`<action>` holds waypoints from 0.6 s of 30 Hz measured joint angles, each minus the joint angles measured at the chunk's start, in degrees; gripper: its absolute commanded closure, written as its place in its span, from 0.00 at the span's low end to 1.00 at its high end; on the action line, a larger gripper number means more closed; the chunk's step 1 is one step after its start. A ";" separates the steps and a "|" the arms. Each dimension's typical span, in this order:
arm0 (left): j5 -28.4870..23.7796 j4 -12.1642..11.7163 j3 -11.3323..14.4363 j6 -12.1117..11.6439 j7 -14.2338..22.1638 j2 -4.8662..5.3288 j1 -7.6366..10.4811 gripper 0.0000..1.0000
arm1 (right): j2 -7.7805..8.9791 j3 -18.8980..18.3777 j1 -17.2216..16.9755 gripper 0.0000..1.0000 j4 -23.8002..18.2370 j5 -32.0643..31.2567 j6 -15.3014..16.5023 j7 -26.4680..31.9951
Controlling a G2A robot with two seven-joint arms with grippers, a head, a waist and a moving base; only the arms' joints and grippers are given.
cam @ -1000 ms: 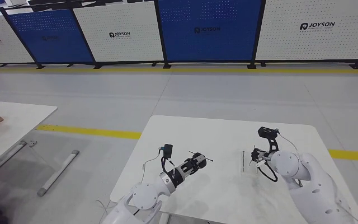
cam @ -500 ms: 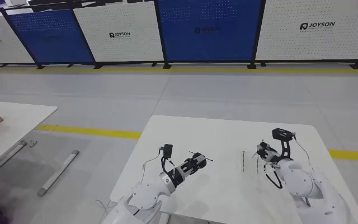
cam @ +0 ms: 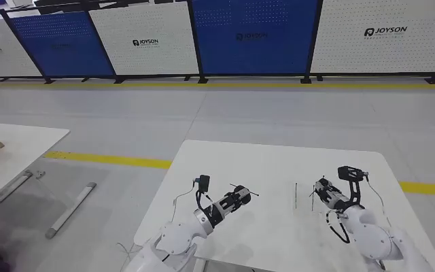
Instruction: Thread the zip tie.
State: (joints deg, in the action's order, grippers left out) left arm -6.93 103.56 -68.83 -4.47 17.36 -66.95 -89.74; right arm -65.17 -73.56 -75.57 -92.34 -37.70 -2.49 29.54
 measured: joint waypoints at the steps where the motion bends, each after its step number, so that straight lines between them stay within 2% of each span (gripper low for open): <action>1: 0.00 0.00 0.00 0.00 0.00 0.00 0.00 1.00 | 0.00 0.00 0.00 1.00 0.00 0.00 0.00 0.00; 15: 0.00 0.00 0.00 0.00 0.00 0.00 0.00 1.00 | 0.00 0.00 0.00 1.00 0.00 0.00 0.00 0.00; 18: 0.00 0.00 0.00 0.00 0.00 0.00 0.00 1.00 | -0.02 -0.62 -0.77 1.00 -0.61 0.74 0.89 -2.01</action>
State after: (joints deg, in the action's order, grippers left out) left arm -6.93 103.56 -68.83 -4.47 17.36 -66.95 -89.74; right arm -65.19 -74.19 -76.34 -92.95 -36.96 -1.60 27.53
